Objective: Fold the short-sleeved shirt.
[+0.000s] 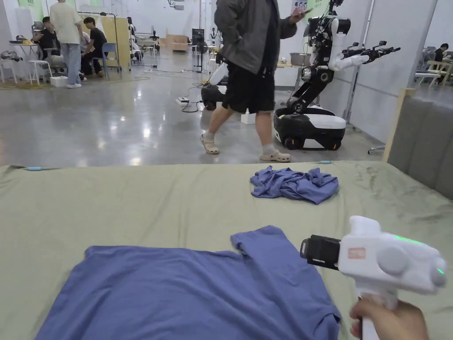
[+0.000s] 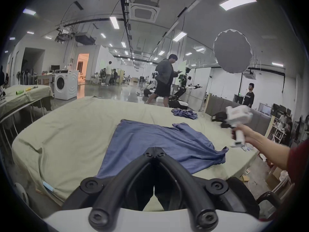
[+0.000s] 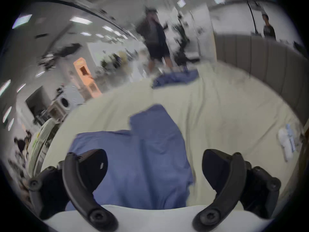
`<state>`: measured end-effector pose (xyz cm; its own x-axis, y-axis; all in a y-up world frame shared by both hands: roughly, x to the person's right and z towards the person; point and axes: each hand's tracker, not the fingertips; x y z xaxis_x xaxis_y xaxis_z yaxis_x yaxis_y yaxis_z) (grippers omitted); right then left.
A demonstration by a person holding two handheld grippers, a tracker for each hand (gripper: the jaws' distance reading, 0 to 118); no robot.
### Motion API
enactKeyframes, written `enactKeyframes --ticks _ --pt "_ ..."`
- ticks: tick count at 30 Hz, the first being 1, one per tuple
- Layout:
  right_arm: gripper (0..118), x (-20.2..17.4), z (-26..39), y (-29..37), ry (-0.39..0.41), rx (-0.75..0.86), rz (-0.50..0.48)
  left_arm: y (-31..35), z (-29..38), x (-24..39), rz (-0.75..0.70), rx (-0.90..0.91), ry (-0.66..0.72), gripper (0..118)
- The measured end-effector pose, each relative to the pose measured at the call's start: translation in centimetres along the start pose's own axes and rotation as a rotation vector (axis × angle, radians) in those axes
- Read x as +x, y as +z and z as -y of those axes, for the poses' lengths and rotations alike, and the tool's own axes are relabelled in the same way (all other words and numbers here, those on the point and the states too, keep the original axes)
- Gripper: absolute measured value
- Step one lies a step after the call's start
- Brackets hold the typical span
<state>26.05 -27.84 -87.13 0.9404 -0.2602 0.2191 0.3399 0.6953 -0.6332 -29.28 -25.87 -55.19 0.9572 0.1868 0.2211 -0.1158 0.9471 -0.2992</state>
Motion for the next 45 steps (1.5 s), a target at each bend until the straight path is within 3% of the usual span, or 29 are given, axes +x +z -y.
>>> enactKeyframes --ticks 1,3,5,6,9,11,13,14,15,16,17,19,21,23,25,30,31,32,33,34,35,36,37,39,45 --pt "112 0.8 -1.3 -4.1 -0.055 -0.068 -0.016 -0.3 0.1 0.1 -0.015 -0.003 0.001 0" --pt "101 1.6 -2.6 -9.6 -0.054 -0.142 0.057 -0.9 0.2 -0.3 -0.033 -0.030 0.002 0" --pt "88 1.9 -2.6 -13.3 -0.013 -0.160 0.102 -1.2 1.4 -2.1 -0.055 -0.047 0.005 0" --pt "88 1.7 -2.4 -14.5 0.009 -0.179 0.135 -1.6 1.3 -2.6 -0.063 -0.059 0.002 0" --pt "76 1.2 -0.8 -17.3 0.083 -0.280 0.101 -4.7 0.5 -1.1 -0.076 -0.099 0.002 0" --pt "65 0.2 0.3 -16.7 0.177 -0.197 0.151 -7.1 0.0 -1.3 -0.084 -0.132 -0.022 0" --pt "52 0.1 -0.1 -16.4 0.170 -0.190 0.166 -10.3 -1.8 -2.4 -0.067 -0.157 -0.065 7" --pt "11 0.0 -0.4 -15.8 0.197 -0.155 0.184 -13.2 -3.9 -3.3 0.002 -0.189 -0.061 42" --pt "4 0.3 -0.8 -14.9 0.193 -0.122 0.170 -15.9 -5.9 -3.8 0.036 -0.208 -0.047 77" --pt "4 0.7 -1.1 -14.5 0.149 -0.126 0.105 -19.0 -7.9 -5.1 0.065 -0.195 -0.064 94" --pt "4 1.1 -1.4 -14.0 0.139 -0.141 0.091 -22.9 -10.2 -6.3 0.146 -0.143 -0.063 94" --pt "4 2.1 -1.4 -13.8 0.096 -0.150 0.048 -31.5 -13.9 -8.4 0.062 -0.210 -0.080 94" --pt "4 2.3 -1.1 -12.9 0.049 -0.134 0.028 -40.7 -15.4 -10.8 0.069 -0.405 0.064 94" --pt "4 2.4 -0.8 -12.8 0.030 -0.127 0.015 -48.9 -13.5 -14.0 -0.043 -0.526 0.093 94" --pt "4 1.9 -0.6 -12.5 0.060 -0.129 0.017 -54.3 -11.2 -16.0 -0.250 -0.697 0.087 94" --pt "4 2.0 -0.4 -12.1 0.021 -0.124 -0.034 -59.6 -5.3 -16.8 -0.267 -0.906 0.017 94" --pt "4 1.9 -0.3 -12.0 0.029 -0.131 -0.042 -59.3 -4.9 -16.2 -0.280 -0.878 0.016 94" --pt "4 1.5 -0.2 -11.8 0.059 -0.133 -0.060 -57.9 -5.2 -15.5 -0.297 -0.792 -0.013 84" --pt "4 1.3 -0.3 -11.7 0.065 -0.128 -0.069 -58.1 -5.4 -15.3 -0.289 -0.757 -0.029 64" --pt "4 0.9 -0.3 -11.3 0.063 -0.117 -0.075 -58.0 -5.7 -15.1 -0.257 -0.795 -0.051 18" --pt "4 0.5 -0.3 -11.0 0.071 -0.105 -0.074 -57.5 -6.5 -15.0 -0.308 -0.759 -0.109 1" --pt "4 0.1 -0.3 -10.6 0.087 -0.081 -0.070 -56.4 -7.3 -15.3 -0.311 -0.720 -0.105 1" --pt "4 -0.2 -0.5 -10.5 0.102 -0.072 -0.076 -55.4 -7.5 -16.0 -0.215 -0.696 -0.003 1" --pt "3 -0.9 -0.9 -9.6 0.089 -0.070 -0.080 -53.0 -8.6 -16.6 -0.187 -0.634 0.087 1" --pt "3 -3.5 -3.3 -3.1 0.157 0.031 -0.100 -41.8 -14.9 -15.4 -0.107 -0.469 0.043 1"
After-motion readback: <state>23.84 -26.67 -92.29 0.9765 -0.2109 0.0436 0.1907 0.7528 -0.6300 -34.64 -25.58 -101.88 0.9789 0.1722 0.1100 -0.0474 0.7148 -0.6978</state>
